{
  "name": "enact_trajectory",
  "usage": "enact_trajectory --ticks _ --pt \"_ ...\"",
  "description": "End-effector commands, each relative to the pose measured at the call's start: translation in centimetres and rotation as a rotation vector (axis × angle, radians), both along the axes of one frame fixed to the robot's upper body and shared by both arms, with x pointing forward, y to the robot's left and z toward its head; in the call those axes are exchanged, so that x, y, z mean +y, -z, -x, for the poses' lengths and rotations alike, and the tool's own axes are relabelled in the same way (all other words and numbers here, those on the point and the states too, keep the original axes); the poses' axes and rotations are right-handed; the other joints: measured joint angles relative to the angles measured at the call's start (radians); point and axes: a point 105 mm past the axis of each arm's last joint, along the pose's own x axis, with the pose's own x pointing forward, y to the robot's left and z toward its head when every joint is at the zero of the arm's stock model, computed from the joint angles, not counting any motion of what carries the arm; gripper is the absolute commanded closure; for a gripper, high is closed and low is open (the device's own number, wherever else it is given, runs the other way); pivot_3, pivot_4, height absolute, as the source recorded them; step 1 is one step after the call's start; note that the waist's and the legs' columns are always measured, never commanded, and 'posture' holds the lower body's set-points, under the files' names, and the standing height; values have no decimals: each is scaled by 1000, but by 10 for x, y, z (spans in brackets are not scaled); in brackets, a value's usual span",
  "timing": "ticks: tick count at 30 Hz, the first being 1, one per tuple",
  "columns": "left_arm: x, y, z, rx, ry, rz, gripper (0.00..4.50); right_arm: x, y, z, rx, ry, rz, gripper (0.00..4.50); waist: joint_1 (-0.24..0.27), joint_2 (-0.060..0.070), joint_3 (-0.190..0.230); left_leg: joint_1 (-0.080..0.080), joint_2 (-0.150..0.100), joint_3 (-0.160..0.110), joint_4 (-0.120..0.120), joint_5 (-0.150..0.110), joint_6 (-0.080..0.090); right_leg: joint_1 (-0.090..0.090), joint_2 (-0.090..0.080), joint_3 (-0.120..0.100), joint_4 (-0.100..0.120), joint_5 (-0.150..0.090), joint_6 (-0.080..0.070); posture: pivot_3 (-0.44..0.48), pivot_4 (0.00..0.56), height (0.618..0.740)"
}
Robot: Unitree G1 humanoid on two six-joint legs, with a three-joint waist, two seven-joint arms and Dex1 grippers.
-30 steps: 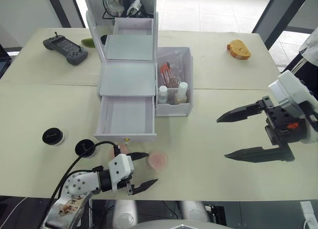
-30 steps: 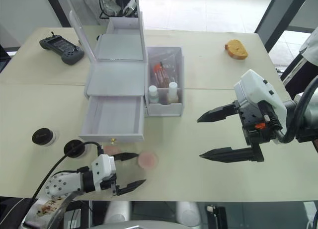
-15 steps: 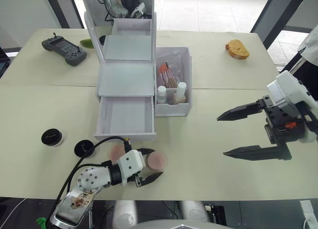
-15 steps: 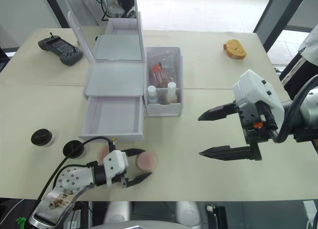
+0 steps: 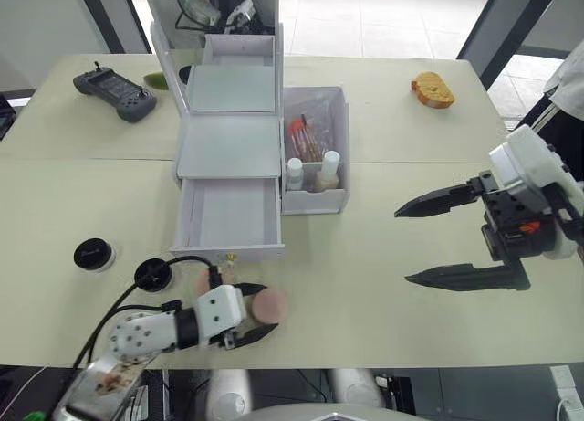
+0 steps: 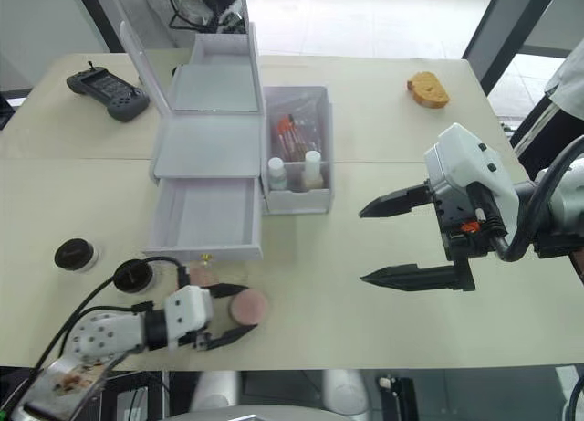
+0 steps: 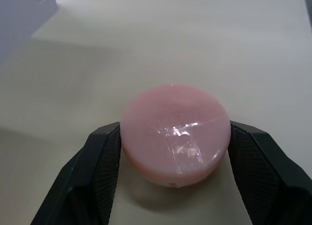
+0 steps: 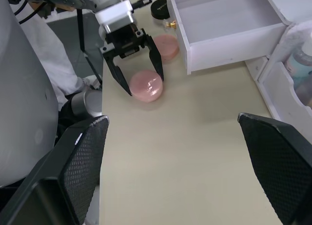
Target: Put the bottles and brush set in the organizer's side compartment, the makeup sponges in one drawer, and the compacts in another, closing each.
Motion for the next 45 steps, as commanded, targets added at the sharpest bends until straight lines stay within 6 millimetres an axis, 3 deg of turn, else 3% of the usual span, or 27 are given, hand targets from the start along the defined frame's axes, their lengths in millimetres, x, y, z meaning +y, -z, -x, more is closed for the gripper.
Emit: enact_trajectory --ticks 1,4,7,12,18,22,25,33,45 --pt "1 -34 14 -22 88 69 1543 1 -7 -1 -50 -31 -17 0 3 0 0 0 0 0 0 0 0 0 0 0 0 0 0 0 150 705" --pt "12 -60 35 38 168 75 1543 3 -6 -6 -66 -48 -33 0 1 -2 1 0 0 0 0 0 0 1 0 -1 -2 0 0 0 150 705" --pt "28 -87 31 53 156 86 1543 5 -5 -12 -82 -65 -45 0 -1 -1 1 1 0 0 0 0 0 1 0 -1 -1 0 0 0 150 705" --pt "48 -143 -10 -25 78 100 1543 10 -6 -15 -101 -91 -61 0 7 -2 2 1 0 0 0 0 0 2 0 -1 -3 0 0 0 150 705" --pt "80 -176 -62 -76 -18 -28 1543 13 -8 -16 -127 -96 -69 0 -1 -1 2 1 0 0 -4 -1 -1 2 0 -1 -7 0 0 0 150 705" --pt "73 -178 -86 -65 26 -112 1543 13 -7 -15 -149 -68 -76 0 3 -1 2 -1 0 0 -5 -1 -1 1 1 -1 -7 0 0 0 150 705" --pt "66 -169 -100 -39 93 -147 1543 14 -6 -13 -162 -47 -82 0 8 -1 2 -3 0 0 -4 -1 -1 1 1 -2 -7 0 0 0 150 705" --pt "63 -144 -109 -29 240 -258 1543 12 -5 -8 -183 -1 -83 0 6 -1 2 -4 0 -2 -3 -1 -1 0 1 -2 -6 0 0 0 150 705" --pt "58 -133 -107 -22 299 -314 1543 11 -4 -10 -194 30 -79 0 7 -1 2 -5 0 -2 -2 -1 -1 1 1 -2 -6 1 2 0 150 705"
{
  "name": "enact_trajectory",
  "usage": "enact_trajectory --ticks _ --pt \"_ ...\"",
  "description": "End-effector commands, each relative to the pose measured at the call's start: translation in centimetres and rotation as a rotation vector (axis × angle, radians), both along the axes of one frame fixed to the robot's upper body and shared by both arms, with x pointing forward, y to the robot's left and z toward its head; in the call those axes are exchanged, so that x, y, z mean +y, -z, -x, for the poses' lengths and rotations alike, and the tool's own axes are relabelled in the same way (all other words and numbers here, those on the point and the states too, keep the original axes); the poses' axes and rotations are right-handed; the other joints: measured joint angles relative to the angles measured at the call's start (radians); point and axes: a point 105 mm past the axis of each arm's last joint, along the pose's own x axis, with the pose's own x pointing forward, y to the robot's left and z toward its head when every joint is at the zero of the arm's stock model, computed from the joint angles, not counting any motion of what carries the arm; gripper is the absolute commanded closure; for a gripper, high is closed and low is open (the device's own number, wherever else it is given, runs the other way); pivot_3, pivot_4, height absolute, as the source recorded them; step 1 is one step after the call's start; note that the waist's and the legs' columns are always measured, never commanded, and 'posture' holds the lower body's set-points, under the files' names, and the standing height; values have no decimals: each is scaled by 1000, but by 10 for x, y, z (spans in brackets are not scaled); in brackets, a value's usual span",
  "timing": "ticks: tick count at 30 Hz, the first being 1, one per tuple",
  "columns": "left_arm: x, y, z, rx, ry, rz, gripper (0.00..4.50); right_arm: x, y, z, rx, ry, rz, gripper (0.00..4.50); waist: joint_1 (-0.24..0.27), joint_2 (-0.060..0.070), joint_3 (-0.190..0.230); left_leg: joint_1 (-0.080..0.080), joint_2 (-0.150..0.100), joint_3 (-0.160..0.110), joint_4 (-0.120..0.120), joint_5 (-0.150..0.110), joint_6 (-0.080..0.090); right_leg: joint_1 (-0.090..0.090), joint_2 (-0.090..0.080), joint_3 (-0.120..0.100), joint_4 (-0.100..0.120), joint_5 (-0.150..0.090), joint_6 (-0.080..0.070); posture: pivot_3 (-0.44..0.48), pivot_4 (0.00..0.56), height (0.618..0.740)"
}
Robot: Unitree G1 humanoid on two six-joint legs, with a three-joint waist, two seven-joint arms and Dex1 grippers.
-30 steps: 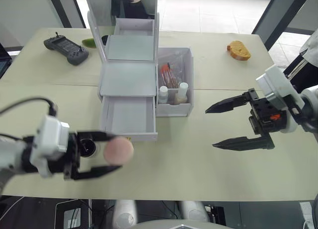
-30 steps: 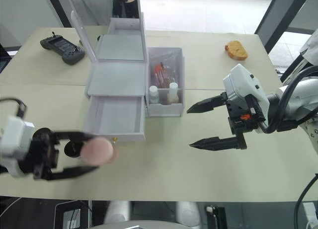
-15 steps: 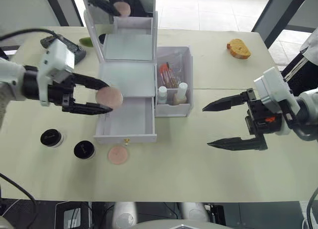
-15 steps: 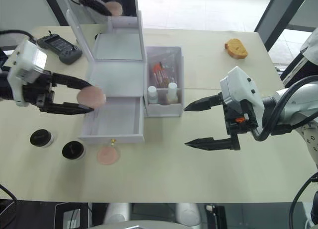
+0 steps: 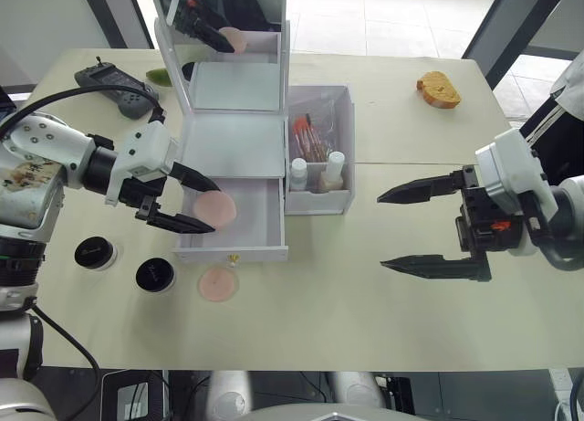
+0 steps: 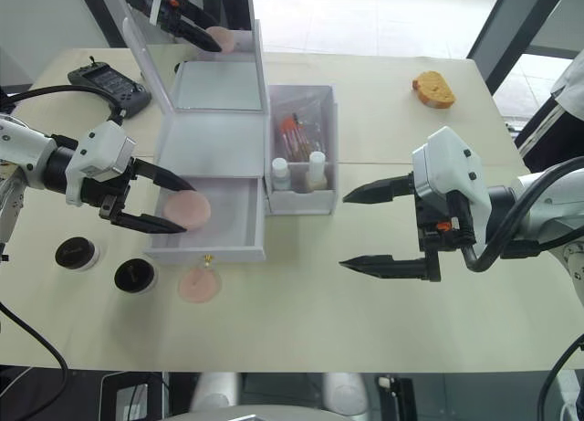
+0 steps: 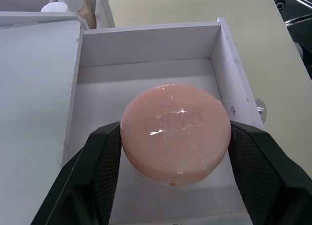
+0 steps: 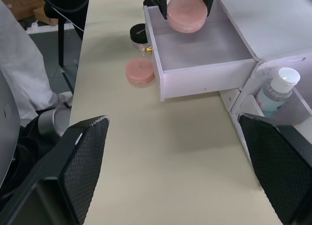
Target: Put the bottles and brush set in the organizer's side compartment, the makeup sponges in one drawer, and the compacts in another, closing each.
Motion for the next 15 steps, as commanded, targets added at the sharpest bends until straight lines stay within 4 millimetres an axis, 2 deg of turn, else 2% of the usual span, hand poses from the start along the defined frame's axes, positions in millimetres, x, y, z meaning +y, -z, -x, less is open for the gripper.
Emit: enact_trajectory --ticks 1,6,8,11,15 --pt "2 -7 3 -21 7 -21 1543 -1 -7 1 -42 3 10 0 0 0 0 0 0 0 0 0 0 0 0 0 0 0 0 0 150 705" --pt "3 -9 10 0 21 -33 1543 -1 -7 -2 -45 4 16 0 -2 0 0 0 0 0 0 0 0 0 0 0 0 0 0 0 150 705" --pt "4 -9 10 2 19 -37 815 0 -7 -3 -47 3 17 0 -1 0 0 0 0 0 0 0 0 0 0 0 0 0 0 0 150 705" --pt "3 -10 9 -3 16 -38 24 0 -8 -4 -49 1 18 0 -1 0 0 0 0 0 0 0 0 0 0 0 0 0 0 0 150 705" --pt "2 -11 7 -12 12 -33 24 0 -8 -5 -51 0 20 0 0 0 0 0 0 0 0 0 0 0 0 0 0 0 0 0 150 705"
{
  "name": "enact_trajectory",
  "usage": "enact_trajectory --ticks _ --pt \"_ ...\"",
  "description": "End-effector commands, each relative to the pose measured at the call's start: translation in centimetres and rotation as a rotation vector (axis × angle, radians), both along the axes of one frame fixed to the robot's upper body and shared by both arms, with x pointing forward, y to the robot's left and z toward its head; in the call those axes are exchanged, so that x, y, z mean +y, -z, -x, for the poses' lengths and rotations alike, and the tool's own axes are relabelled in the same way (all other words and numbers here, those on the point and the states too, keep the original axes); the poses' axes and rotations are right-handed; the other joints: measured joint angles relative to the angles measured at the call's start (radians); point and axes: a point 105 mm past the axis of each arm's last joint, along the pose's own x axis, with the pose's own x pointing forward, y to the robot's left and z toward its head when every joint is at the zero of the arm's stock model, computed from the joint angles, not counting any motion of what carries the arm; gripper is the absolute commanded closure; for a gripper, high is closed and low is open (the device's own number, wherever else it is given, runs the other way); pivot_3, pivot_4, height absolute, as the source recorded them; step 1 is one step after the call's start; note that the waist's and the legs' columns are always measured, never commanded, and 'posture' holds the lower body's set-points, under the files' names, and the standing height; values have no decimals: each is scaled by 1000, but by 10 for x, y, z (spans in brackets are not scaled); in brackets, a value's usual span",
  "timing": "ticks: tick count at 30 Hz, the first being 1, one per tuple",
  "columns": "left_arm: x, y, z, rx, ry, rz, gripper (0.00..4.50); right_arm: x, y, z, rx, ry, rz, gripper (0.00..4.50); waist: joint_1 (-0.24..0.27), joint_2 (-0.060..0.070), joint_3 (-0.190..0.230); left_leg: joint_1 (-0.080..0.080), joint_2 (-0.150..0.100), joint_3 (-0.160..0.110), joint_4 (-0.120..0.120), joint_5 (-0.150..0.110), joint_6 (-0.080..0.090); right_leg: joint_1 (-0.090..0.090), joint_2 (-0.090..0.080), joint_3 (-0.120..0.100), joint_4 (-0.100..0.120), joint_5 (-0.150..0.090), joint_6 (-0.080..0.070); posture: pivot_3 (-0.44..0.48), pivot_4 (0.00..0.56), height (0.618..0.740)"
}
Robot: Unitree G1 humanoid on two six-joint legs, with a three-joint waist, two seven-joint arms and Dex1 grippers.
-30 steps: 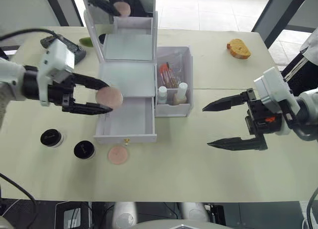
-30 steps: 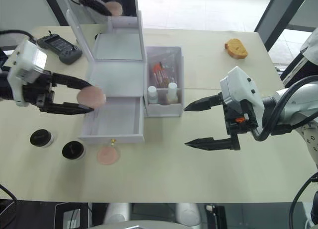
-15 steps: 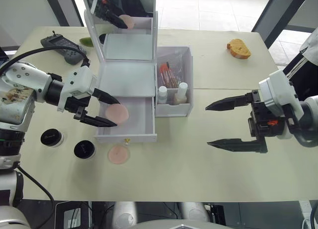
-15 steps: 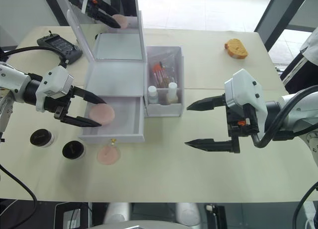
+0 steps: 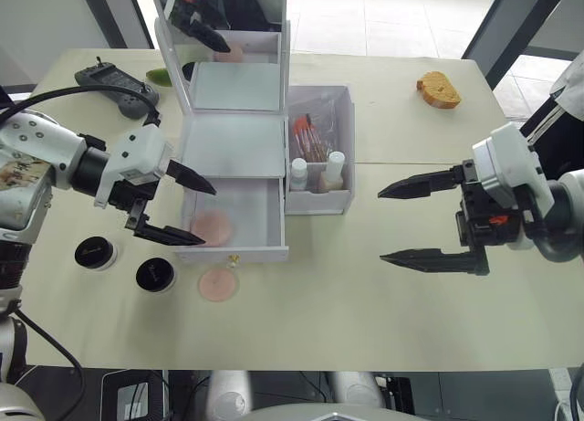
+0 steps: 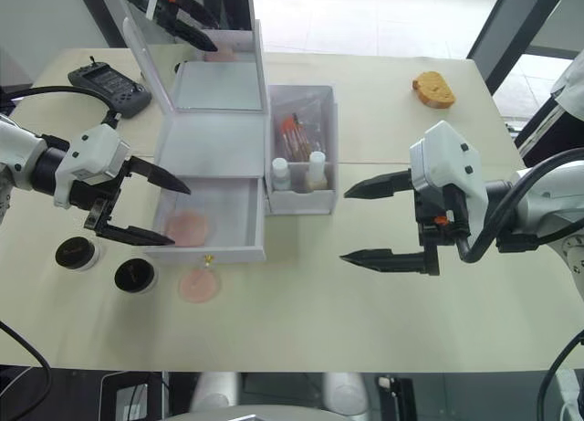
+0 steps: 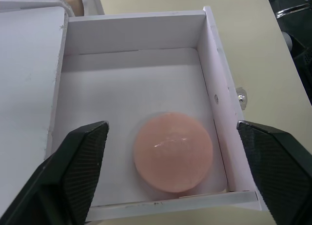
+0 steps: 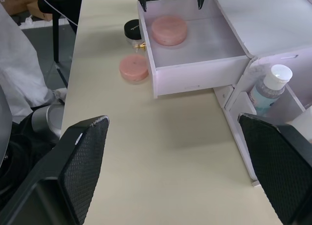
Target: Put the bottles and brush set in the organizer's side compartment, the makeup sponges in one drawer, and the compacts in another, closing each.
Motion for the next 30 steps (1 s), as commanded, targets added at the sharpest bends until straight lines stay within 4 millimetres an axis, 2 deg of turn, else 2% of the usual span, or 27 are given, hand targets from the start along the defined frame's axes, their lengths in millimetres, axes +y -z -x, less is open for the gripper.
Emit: enact_trajectory --ticks 1,7,9,11,13,16,18,22,24,26,30 --pt "-1 -12 -1 -40 6 5 24 0 -9 1 -48 -8 3 0 0 0 0 0 0 0 0 0 0 0 0 0 0 0 0 0 150 705" --pt "6 -34 -5 -41 -66 120 24 -3 -7 -1 -37 14 -4 0 -1 0 0 0 0 0 0 0 0 0 0 0 0 0 0 0 150 705" --pt "17 -46 -3 -17 -129 194 24 -10 -6 -7 -70 57 -5 0 -2 0 0 0 0 0 0 0 0 0 0 0 0 0 0 0 150 705" --pt "37 -57 -4 -3 -239 284 24 -20 -2 -10 -88 108 -20 0 -4 0 0 0 0 0 0 0 0 0 0 0 1 0 0 0 150 705" --pt "55 -59 -5 -12 -318 327 24 -29 3 -11 -90 145 -27 0 -5 0 0 0 0 -1 0 0 0 0 0 0 1 1 2 0 150 705" --pt "112 -47 -5 -5 -561 345 24 -58 9 -31 -163 328 -112 0 -9 0 0 2 0 -1 0 -1 1 1 0 0 2 2 4 0 150 705" --pt "142 -39 -2 -11 -686 363 24 -78 15 -39 -188 436 -156 0 -10 0 0 3 0 0 0 -1 1 1 1 0 3 1 3 0 150 705" --pt "191 -28 10 -69 -882 396 24 -124 34 -39 -217 622 -161 0 4 0 0 3 0 0 1 -1 1 0 0 -1 6 -2 -1 0 150 705" --pt "219 -12 14 -107 -1024 355 24 -153 48 -38 -225 715 -135 0 9 0 0 2 0 0 0 -1 1 0 0 -1 6 -2 -1 0 150 705" --pt "233 -3 18 -133 -1089 363 24 -172 57 -37 -205 786 -152 0 12 0 0 4 0 0 0 -1 1 1 0 -1 5 -2 -1 0 150 705" --pt "248 4 21 -173 -1153 386 24 -189 71 -35 -199 833 -121 0 14 0 0 6 0 0 0 -1 1 1 0 -1 7 -3 -1 0 150 705"
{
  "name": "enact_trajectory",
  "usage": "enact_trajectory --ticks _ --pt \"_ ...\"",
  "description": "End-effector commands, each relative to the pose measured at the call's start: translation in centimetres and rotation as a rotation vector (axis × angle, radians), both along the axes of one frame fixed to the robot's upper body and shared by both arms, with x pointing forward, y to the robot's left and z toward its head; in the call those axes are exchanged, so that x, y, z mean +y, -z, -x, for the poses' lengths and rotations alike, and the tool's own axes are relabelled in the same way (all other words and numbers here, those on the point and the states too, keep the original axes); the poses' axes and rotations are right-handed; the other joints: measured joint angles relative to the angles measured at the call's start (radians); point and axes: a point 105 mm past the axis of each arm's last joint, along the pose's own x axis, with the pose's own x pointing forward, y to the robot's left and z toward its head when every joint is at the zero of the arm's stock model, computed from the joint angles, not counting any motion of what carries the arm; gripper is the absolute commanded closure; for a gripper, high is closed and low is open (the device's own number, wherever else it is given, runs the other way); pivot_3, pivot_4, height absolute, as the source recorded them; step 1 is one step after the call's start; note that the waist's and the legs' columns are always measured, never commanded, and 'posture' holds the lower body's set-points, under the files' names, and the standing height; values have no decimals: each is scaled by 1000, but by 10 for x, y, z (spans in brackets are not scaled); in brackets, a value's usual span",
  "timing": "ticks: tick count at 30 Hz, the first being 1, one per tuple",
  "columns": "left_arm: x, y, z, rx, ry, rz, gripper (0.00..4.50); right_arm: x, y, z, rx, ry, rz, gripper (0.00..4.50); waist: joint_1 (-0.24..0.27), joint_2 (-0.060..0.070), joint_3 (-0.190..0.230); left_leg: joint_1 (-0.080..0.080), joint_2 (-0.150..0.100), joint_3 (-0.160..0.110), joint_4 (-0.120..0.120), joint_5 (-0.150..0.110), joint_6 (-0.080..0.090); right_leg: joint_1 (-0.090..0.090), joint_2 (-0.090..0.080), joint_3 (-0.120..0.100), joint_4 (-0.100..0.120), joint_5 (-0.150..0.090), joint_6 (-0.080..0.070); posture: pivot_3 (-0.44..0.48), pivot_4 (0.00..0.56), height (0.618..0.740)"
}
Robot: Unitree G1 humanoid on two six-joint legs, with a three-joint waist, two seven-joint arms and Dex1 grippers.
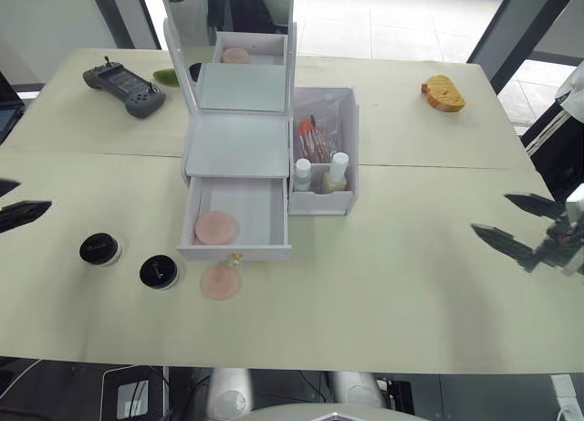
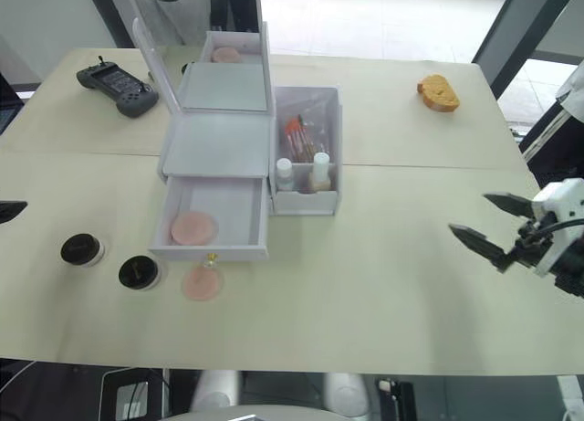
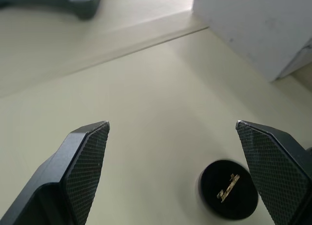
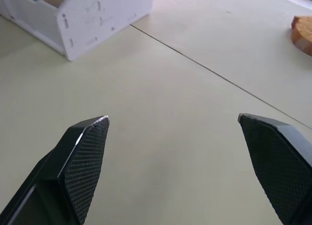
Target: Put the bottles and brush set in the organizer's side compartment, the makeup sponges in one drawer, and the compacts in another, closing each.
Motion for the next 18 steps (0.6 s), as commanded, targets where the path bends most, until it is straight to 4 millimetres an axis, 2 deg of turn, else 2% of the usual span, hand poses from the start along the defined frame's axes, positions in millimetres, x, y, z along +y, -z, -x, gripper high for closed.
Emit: enact_trajectory --ticks 1,7,9,12,14,18 --pt "7 -14 0 -80 -26 -35 24 -10 -10 2 -56 5 48 0 0 0 0 0 0 0 0 0 0 0 0 0 0 0 0 0 150 705" --pt "4 -14 0 -101 -3 -38 24 2 -19 -1 -61 -55 44 0 -1 0 0 0 0 0 -1 0 -1 0 0 0 1 0 0 0 150 705" --pt "0 -11 3 -91 30 -35 24 28 -27 -6 -61 -149 26 0 -7 0 0 1 0 0 -1 0 -1 0 0 0 1 0 0 0 150 705" --pt "-7 -10 7 -79 76 -34 24 55 -40 -9 -61 -242 -5 0 -20 0 0 1 0 0 -1 1 -2 0 0 0 3 0 0 0 150 705" --pt "-17 -4 12 -58 122 -27 24 83 -54 -8 1 -371 -62 0 -24 0 0 1 0 0 -1 1 -2 0 0 1 3 0 0 0 150 705" --pt "-41 23 39 18 202 -24 24 139 -90 -2 49 -619 -65 0 -44 3 1 2 1 0 -2 1 -3 -1 0 1 4 -1 -1 0 150 705"
